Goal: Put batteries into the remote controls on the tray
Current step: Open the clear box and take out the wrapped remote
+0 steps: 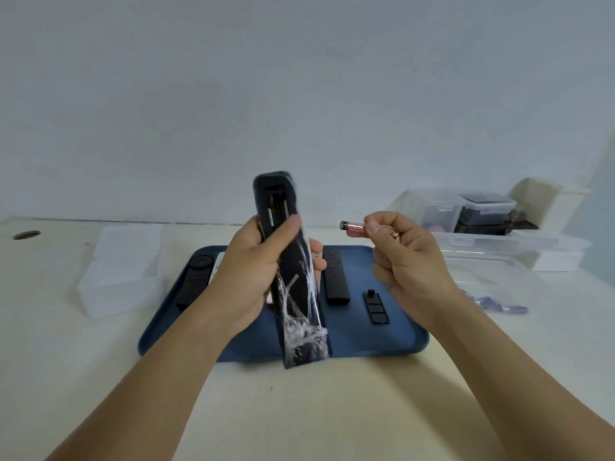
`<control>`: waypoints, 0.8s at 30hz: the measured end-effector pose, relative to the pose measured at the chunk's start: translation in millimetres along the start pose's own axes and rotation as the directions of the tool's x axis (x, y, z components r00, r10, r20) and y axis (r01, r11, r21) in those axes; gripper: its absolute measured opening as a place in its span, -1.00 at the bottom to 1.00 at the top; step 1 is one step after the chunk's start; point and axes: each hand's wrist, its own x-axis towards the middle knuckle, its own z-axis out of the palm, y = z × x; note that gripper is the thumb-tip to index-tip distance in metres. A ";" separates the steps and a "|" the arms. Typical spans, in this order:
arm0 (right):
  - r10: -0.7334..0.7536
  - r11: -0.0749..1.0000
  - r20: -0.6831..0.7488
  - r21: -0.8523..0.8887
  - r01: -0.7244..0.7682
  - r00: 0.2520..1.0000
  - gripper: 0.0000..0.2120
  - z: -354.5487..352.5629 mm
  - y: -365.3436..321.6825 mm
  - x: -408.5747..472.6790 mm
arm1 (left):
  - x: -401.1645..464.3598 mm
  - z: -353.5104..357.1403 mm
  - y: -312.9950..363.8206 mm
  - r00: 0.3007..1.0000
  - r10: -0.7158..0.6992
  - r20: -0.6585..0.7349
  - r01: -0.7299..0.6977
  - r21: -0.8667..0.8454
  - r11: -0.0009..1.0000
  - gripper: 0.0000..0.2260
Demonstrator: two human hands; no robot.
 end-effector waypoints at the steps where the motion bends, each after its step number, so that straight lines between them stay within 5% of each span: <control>1: -0.007 1.000 0.003 0.000 0.007 1.000 -0.94 1.4 -0.8 -0.7 | -1.7 2.3 1.8 0.998 -0.057 -0.009 0.056 -0.074 0.996 -0.82; 6: -0.200 0.949 -0.051 -0.258 0.180 0.979 -0.90 8.8 -4.5 -10.4 | -4.3 7.6 -16.5 0.965 -0.257 0.048 0.255 0.044 0.966 -0.82; 10: -0.419 0.696 0.101 -0.602 0.391 0.902 -0.90 18.5 3.4 -19.0 | -5.1 15.9 -27.6 0.944 -0.315 0.097 0.323 -0.075 0.943 -0.78; 15: -0.555 0.358 0.288 -0.764 0.536 0.780 -0.92 20.9 15.8 -19.2 | -5.2 21.1 -32.8 0.937 -0.322 0.136 0.345 -0.216 0.913 -0.62; 24: -0.544 0.435 0.291 -0.704 0.561 0.787 -0.83 20.5 19.2 -18.2 | -8.6 23.5 -40.0 0.969 -0.227 0.097 0.239 -0.138 0.961 -0.81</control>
